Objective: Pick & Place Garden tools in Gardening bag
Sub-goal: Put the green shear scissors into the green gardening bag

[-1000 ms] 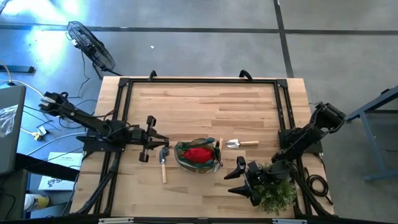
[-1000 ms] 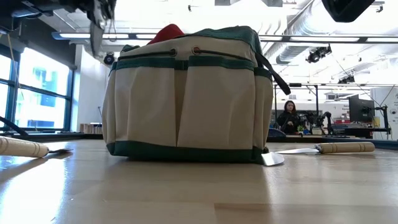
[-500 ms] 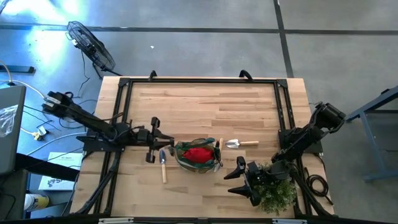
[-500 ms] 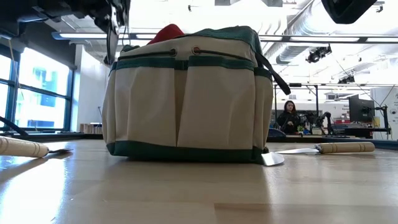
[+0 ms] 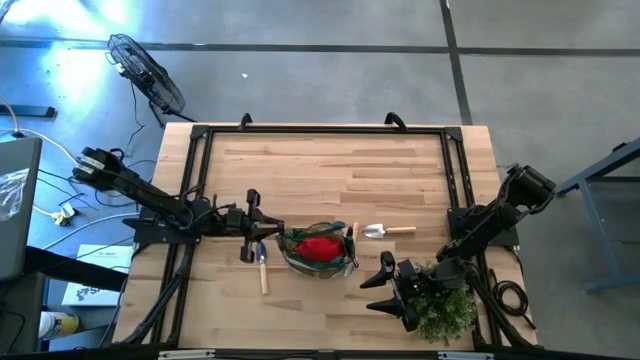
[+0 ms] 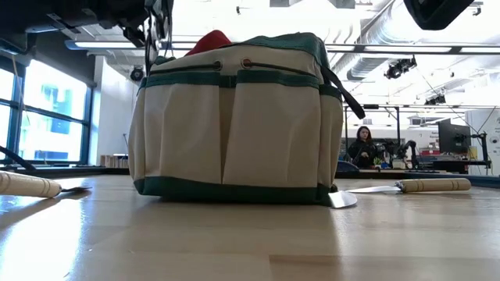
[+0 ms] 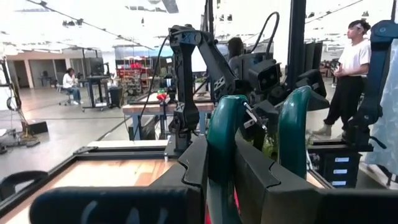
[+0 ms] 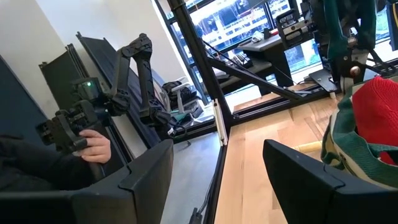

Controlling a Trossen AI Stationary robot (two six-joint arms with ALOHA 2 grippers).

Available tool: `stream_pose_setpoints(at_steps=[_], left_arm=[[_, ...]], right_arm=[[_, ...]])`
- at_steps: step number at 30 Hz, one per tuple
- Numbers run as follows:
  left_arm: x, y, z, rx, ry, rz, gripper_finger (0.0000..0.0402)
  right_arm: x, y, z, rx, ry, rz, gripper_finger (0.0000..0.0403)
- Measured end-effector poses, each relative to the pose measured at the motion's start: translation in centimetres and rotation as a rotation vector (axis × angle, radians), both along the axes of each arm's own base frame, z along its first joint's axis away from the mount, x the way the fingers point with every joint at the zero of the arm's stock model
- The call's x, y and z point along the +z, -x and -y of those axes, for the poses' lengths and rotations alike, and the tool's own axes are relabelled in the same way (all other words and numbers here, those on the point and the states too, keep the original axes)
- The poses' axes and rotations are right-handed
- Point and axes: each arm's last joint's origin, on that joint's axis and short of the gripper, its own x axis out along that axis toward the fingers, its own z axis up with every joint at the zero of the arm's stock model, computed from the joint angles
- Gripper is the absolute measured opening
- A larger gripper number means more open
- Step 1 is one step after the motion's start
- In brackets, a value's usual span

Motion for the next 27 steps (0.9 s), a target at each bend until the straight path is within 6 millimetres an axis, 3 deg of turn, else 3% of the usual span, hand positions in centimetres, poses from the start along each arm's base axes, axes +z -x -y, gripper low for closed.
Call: stream_pose_setpoints(at_steps=[27], left_arm=[[-1.3, -0.4, 0.0, 0.035, 0.015, -0.104, 0.0041]], right_arm=[[-0.2, 0.1, -0.1, 0.004, -0.011, -0.021, 0.024]])
